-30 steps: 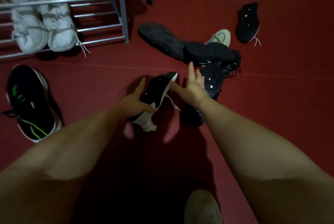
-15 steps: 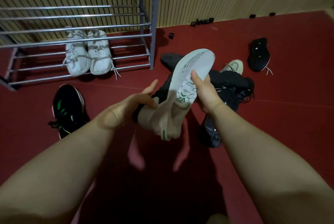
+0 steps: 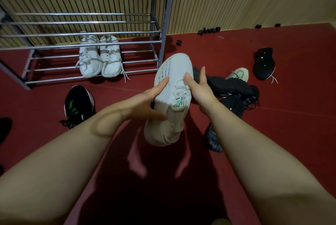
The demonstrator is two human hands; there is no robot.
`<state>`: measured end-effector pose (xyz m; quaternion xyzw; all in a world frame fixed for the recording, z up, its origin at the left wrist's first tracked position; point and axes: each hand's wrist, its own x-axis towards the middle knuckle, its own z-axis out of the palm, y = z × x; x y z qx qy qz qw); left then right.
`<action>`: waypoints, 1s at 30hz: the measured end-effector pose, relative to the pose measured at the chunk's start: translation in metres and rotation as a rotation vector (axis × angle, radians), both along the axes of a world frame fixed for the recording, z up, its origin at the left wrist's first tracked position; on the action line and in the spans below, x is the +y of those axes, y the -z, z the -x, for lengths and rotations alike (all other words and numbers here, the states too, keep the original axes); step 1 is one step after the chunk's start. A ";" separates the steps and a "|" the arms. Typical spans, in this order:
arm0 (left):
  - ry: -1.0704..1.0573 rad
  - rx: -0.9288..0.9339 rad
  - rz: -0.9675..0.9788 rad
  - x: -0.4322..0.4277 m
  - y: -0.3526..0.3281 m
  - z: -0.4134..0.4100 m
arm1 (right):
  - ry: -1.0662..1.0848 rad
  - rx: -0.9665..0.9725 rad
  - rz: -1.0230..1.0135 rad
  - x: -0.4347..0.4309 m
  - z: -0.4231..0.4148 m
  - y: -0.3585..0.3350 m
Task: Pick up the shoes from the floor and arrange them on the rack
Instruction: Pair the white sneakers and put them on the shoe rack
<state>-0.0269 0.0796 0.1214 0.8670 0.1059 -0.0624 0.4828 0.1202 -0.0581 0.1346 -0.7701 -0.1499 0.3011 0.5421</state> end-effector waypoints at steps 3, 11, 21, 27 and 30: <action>-0.095 0.028 0.078 0.003 0.002 0.003 | -0.081 0.001 0.004 -0.005 0.008 -0.010; -0.157 0.021 0.351 0.004 0.008 -0.015 | -0.158 -0.061 0.088 -0.014 0.022 -0.019; -0.210 -0.131 0.397 0.028 0.006 -0.004 | -0.080 -0.152 0.247 -0.010 0.032 -0.031; -0.322 -0.125 0.607 0.041 0.021 0.016 | -0.090 -0.261 0.235 0.016 0.027 -0.049; -0.354 -0.154 0.603 0.039 0.038 0.014 | -0.106 -0.282 0.176 0.021 0.024 -0.024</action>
